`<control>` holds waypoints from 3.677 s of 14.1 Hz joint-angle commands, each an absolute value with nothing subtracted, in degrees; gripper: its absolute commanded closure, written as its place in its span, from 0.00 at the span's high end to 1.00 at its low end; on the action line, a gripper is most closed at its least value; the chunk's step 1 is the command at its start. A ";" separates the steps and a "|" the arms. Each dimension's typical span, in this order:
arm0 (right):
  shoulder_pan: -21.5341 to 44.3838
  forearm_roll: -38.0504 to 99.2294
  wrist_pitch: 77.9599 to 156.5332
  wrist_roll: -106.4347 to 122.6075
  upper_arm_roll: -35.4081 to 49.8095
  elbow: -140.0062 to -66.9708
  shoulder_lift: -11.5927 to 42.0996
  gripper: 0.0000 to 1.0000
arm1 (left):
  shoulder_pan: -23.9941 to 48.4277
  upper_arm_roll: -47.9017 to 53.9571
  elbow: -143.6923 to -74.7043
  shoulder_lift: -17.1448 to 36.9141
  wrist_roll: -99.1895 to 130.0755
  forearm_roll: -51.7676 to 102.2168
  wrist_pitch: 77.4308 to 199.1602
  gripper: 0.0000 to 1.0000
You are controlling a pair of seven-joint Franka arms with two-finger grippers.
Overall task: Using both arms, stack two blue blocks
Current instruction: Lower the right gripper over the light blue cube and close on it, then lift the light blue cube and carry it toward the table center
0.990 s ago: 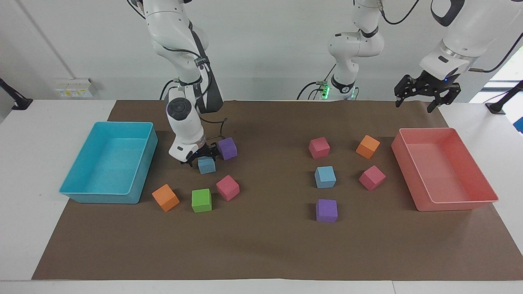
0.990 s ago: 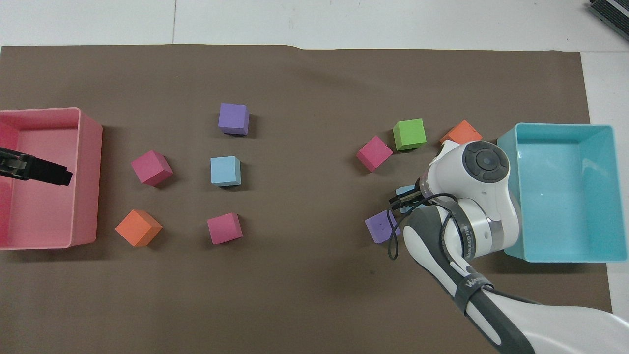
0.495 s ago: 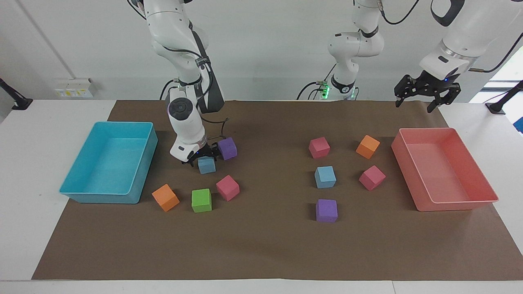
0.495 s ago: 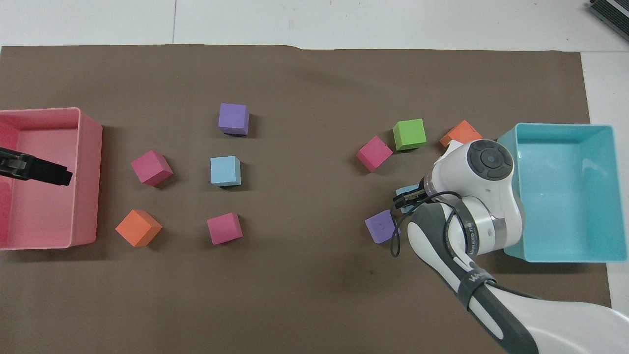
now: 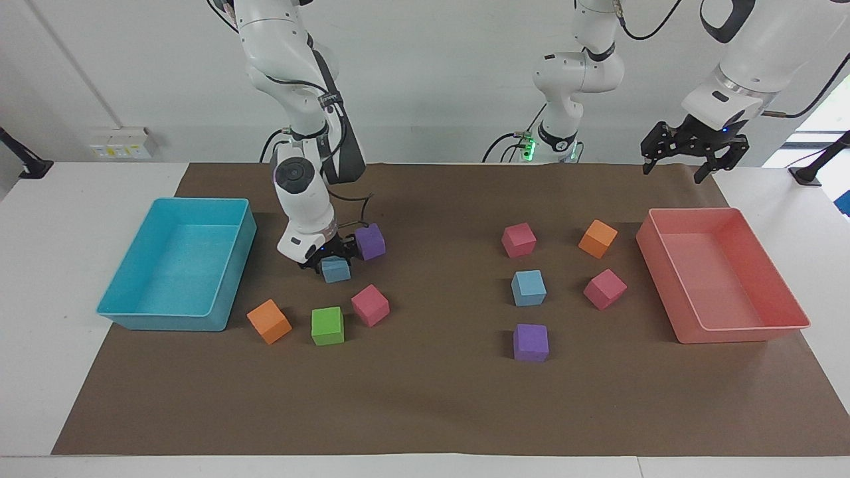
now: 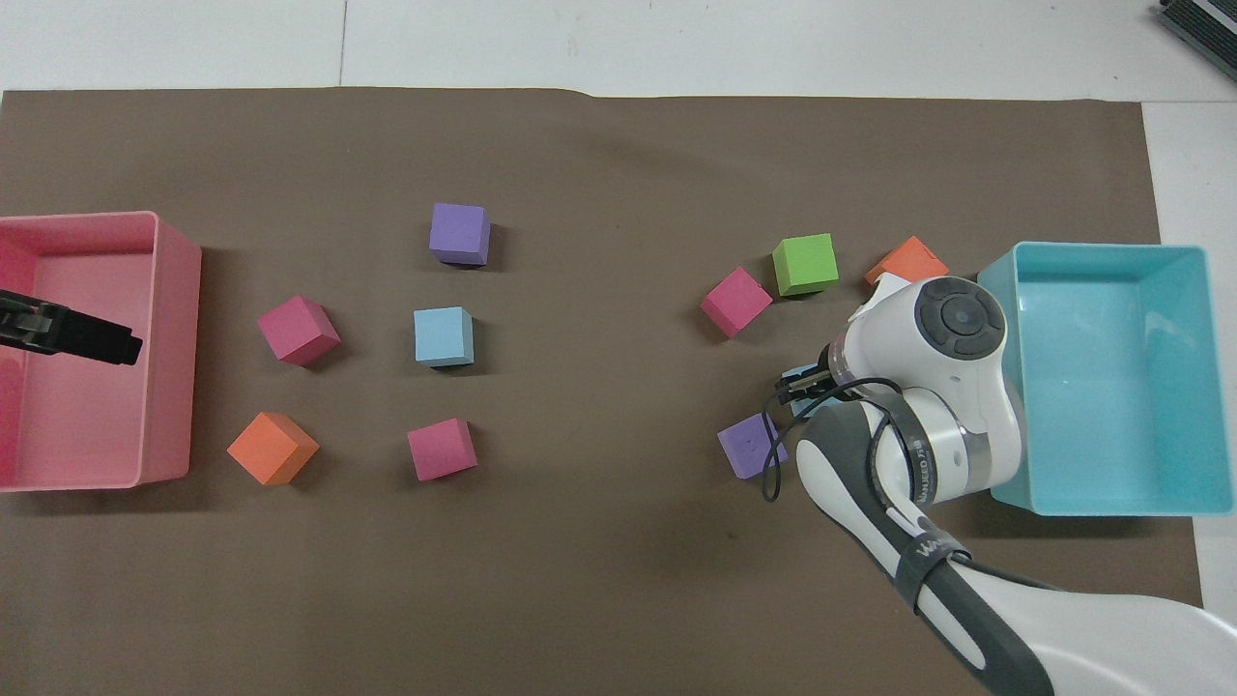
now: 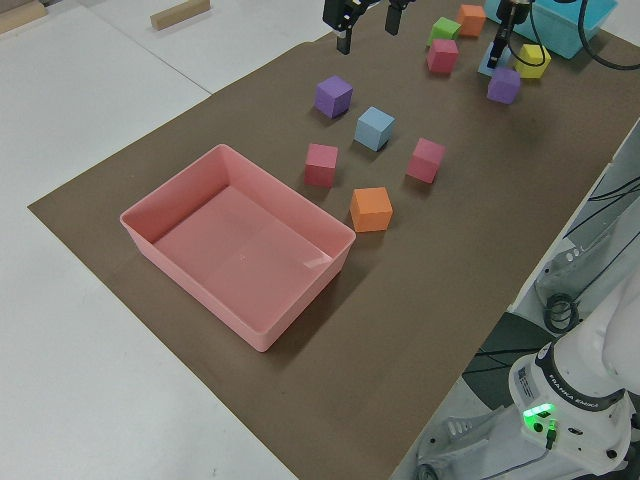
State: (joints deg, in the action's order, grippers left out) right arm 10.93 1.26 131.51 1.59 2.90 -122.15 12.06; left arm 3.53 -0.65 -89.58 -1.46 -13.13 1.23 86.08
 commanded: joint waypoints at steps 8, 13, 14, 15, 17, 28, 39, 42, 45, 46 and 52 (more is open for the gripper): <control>10.20 2.29 129.74 4.91 3.16 -120.07 11.34 0.00 | 4.22 -1.05 -91.41 -2.99 -13.18 1.23 87.01 1.00; 10.02 2.11 123.50 5.89 3.08 -117.25 6.95 0.00 | 4.22 -1.05 -91.41 -2.99 -13.18 1.23 87.01 1.00; 10.02 1.94 122.27 5.98 3.08 -116.72 6.25 0.00 | 4.22 -1.05 -91.41 -2.99 -13.18 1.23 87.01 1.00; 10.11 1.93 120.69 5.72 2.99 -115.50 5.98 0.00 | 4.22 -0.97 -91.41 -2.99 -13.18 1.23 87.01 1.00; 10.46 1.93 117.09 4.40 2.99 -112.60 6.24 0.00 | 4.22 -0.97 -91.41 -2.99 -13.18 1.23 87.01 1.00; 18.88 2.29 113.20 -10.97 3.34 -102.14 11.23 0.00 | 4.22 -1.05 -91.41 -2.99 -13.18 1.23 87.01 1.00; 30.40 1.67 113.90 -28.03 3.25 -86.40 26.98 0.00 | 4.66 -1.05 -91.84 -3.34 -13.10 1.32 86.92 1.00; 31.54 1.67 116.45 -29.26 3.25 -86.40 29.17 0.00 | 4.75 -1.05 -91.93 -3.43 -13.10 1.23 86.92 1.00; 31.90 1.58 117.33 -29.35 3.25 -86.40 29.97 0.00 | 4.75 -1.05 -91.85 -3.43 -13.10 1.23 87.01 1.00; 32.69 1.50 118.12 -29.53 3.25 -86.31 31.01 0.00 | 4.75 -1.05 -91.85 -3.43 -13.18 1.32 87.10 1.00; 33.14 1.93 120.75 -30.23 3.25 -86.92 31.99 0.00 | 4.75 -1.05 -91.93 -3.43 -13.10 1.32 87.01 1.00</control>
